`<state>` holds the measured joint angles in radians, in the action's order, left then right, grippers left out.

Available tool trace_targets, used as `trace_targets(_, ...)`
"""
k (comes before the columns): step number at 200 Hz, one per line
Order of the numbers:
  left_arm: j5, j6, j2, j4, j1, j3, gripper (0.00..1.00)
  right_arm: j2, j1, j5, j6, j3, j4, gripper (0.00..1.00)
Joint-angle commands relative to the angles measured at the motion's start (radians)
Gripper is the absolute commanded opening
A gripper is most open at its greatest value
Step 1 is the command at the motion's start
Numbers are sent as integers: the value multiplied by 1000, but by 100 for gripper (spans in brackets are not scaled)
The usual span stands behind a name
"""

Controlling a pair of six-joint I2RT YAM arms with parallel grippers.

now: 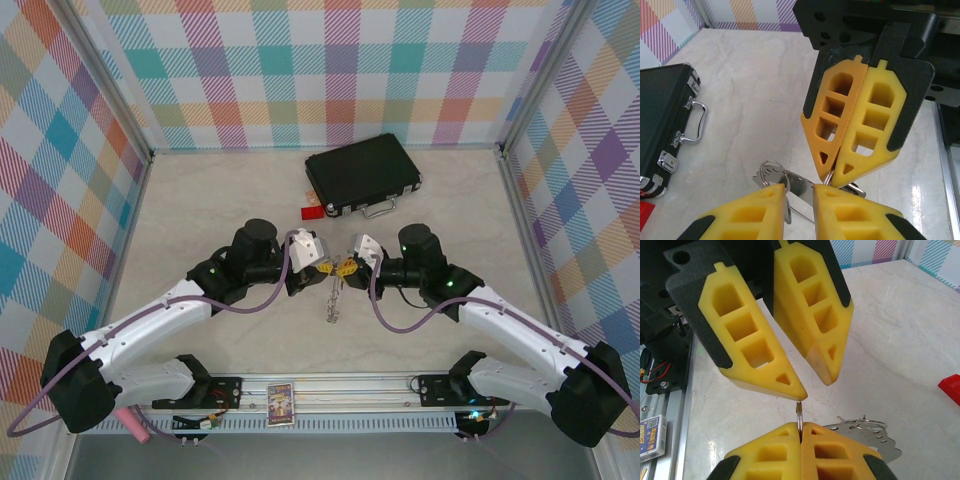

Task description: Put the keys on the keyring

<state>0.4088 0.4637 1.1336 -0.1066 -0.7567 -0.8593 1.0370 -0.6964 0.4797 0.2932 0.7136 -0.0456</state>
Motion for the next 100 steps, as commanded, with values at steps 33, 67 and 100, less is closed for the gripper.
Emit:
trace_targets(33,108,0,38,-56,5,-43,22,-29,-7,27,-5,-14,58,0)
trace_targets(67,82,-11,29,-44,7,-38,22,-18,-7,13,-6,-11,52,0)
trace_targets(100,76,-22,-12,-22,15,-21,22,-15,-7,-12,-8,-9,49,0)
